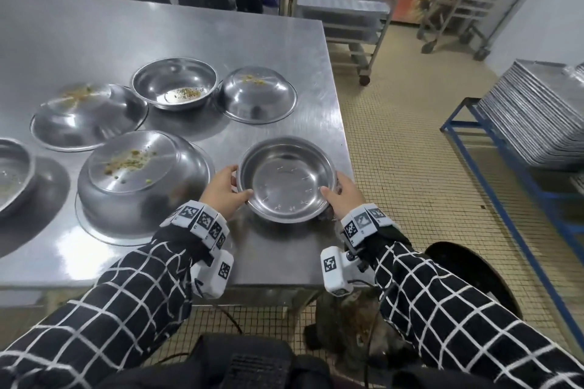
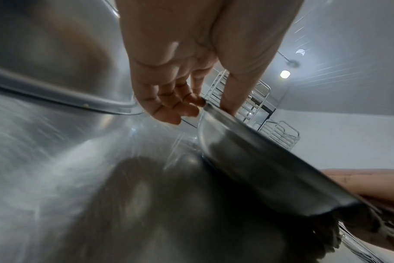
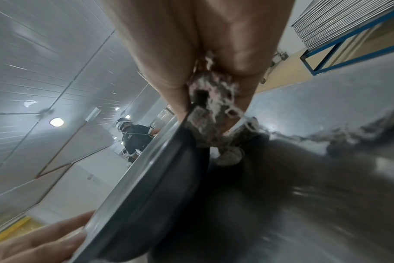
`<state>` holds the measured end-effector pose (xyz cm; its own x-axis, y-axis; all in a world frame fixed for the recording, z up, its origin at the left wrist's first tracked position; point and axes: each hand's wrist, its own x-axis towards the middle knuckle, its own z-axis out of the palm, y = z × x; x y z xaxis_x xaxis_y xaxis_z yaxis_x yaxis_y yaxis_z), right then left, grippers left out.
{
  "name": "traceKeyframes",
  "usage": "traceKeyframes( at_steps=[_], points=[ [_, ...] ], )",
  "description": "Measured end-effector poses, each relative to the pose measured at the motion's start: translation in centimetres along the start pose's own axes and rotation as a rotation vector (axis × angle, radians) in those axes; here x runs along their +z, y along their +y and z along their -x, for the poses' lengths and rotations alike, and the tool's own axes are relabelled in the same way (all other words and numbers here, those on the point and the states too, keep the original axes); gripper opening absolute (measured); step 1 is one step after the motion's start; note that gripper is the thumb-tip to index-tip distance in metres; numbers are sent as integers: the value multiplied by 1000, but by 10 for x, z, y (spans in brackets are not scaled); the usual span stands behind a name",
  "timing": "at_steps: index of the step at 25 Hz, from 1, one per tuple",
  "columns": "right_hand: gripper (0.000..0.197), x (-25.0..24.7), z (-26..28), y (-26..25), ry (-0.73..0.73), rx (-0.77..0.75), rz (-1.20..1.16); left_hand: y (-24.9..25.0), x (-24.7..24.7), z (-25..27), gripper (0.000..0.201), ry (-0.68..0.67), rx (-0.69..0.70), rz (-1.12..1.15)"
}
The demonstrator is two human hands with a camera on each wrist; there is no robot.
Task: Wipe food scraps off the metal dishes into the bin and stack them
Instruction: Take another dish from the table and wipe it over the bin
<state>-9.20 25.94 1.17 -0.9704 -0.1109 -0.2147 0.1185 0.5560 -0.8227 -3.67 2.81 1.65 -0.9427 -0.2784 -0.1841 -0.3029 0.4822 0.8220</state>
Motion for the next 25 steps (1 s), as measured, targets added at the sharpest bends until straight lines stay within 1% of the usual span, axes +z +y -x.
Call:
traceKeyframes(
  at_steps=[2,3,6,8,9,10,12,13,14,15,17,18,19,21,22,24,25],
  points=[
    [34,0,-1,-1,-10,-3,1,0,-3,0,58,-12,17,-15],
    [35,0,-3,0,-13,-9,41,0,-5,0,58,-22,20,-19],
    [30,-3,-9,-1,9,-3,278,-2,-11,-3,62,-49,5,-60],
    [30,-10,-10,-9,66,9,424,-3,-16,-7,64,-62,7,-120],
    [32,-14,-10,-15,83,-5,459,-2,-19,-9,64,-62,13,-144],
    [40,-17,-9,-26,96,-37,469,-1,-26,-12,63,-60,20,-157],
    [57,-19,-12,-50,125,-117,447,3,-45,-20,60,-62,29,-146],
    [61,-16,-17,-63,128,-145,429,4,-57,-26,58,-57,34,-140],
    [59,-13,-21,-78,118,-157,404,5,-70,-34,57,-59,38,-138],
    [54,-6,-30,-90,106,-170,369,4,-86,-40,56,-58,47,-129],
    [32,9,-47,-109,95,-233,292,5,-116,-50,55,-77,78,-152],
    [22,22,-56,-124,76,-273,249,3,-135,-55,54,-74,85,-207],
    [17,34,-66,-137,49,-293,212,3,-153,-59,53,-67,81,-267],
    [20,59,-87,-166,-55,-280,142,-2,-185,-70,51,-33,26,-363],
    [24,72,-98,-179,-114,-259,137,-8,-198,-80,47,-4,-10,-398],
    [28,98,-126,-200,-198,-218,163,-19,-217,-104,30,49,-77,-430],
    [30,109,-139,-205,-210,-199,178,-22,-221,-113,24,56,-104,-435]
  ],
)
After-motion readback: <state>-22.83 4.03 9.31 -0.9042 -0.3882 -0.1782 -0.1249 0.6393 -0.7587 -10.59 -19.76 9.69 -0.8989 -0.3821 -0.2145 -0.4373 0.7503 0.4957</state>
